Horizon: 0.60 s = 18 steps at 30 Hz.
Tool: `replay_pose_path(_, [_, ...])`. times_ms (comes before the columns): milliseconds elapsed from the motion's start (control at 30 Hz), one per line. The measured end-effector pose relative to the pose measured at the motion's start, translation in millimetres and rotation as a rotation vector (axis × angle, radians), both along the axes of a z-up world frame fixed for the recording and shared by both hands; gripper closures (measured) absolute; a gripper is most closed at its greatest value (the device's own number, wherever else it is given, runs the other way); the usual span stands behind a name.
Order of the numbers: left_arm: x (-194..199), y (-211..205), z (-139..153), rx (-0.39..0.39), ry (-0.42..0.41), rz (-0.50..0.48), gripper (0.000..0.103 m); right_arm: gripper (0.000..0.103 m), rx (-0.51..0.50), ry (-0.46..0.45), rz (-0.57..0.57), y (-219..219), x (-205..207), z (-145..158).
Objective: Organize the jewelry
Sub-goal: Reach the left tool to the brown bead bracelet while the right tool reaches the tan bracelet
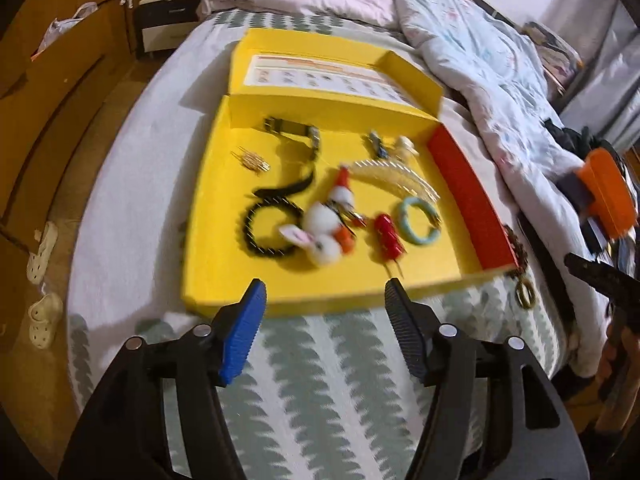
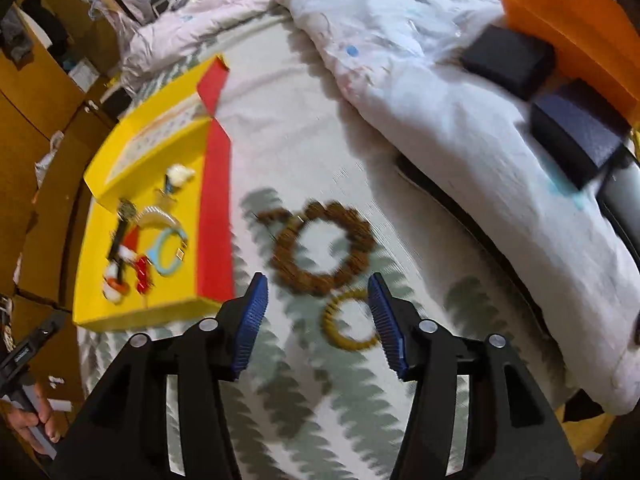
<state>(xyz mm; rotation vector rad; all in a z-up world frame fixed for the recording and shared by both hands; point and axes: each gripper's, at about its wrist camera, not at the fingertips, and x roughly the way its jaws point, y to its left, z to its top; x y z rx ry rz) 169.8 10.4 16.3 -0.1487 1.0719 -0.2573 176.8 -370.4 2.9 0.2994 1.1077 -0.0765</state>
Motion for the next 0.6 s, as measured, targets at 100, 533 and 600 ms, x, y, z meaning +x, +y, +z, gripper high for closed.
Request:
replay_pose_path(100, [-11,-25,-2,-0.01,0.0,-0.057,0.041,0.045,-0.018,0.053,-0.004,-4,-7,-14])
replay_pose_path(533, [26,-191,29,0.025,-0.045,-0.292,0.041,0.045,-0.036,0.141,0.018,-12,-14,-43])
replay_pose_path(600, [45,-218,28,0.04,-0.035,-0.312,0.041,0.045,-0.035,0.147,0.013,-16,-16,-48])
